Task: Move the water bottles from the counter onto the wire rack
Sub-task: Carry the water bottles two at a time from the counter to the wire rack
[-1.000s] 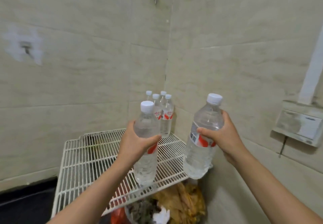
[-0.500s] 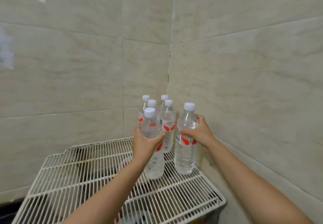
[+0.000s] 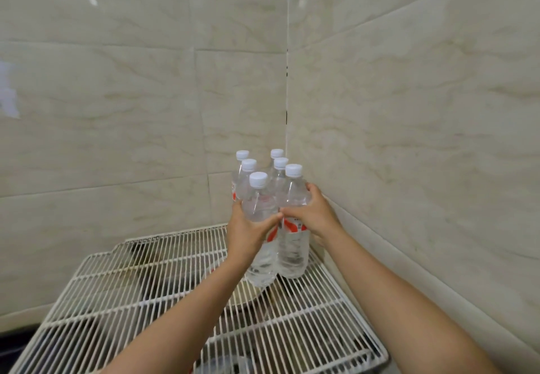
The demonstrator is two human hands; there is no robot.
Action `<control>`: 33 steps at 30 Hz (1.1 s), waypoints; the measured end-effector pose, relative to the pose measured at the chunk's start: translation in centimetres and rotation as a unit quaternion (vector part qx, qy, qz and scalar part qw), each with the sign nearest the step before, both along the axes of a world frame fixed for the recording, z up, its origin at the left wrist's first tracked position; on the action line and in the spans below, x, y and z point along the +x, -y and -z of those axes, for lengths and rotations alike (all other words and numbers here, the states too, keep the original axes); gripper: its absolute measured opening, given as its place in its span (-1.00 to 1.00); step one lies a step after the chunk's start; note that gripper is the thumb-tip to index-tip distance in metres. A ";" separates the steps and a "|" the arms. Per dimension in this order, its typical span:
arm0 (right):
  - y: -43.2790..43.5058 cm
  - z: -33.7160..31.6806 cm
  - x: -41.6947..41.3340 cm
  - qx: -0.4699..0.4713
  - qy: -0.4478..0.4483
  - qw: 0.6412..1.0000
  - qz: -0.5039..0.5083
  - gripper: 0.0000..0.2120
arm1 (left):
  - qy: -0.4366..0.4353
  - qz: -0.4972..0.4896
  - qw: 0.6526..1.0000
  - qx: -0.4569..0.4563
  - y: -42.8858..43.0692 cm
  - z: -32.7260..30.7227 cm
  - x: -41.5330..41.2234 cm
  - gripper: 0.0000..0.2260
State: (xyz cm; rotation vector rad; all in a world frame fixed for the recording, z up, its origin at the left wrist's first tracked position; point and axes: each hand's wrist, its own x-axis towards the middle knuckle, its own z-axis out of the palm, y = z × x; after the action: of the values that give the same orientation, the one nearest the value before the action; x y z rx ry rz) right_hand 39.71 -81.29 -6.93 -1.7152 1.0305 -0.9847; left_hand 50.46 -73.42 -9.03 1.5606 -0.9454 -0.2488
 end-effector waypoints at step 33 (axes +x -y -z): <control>-1.9 4.3 -0.1 0.036 -0.032 0.999 -0.011 -0.22 | 0.024 0.119 0.982 0.144 -3.0 5.1 1.3 -0.36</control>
State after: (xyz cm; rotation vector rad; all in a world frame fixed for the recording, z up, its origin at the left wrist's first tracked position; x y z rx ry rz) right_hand 39.57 -79.44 -11.27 -1.7049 1.0732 -0.8724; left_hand 51.78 -70.47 -14.11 1.7210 -1.1748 -0.5390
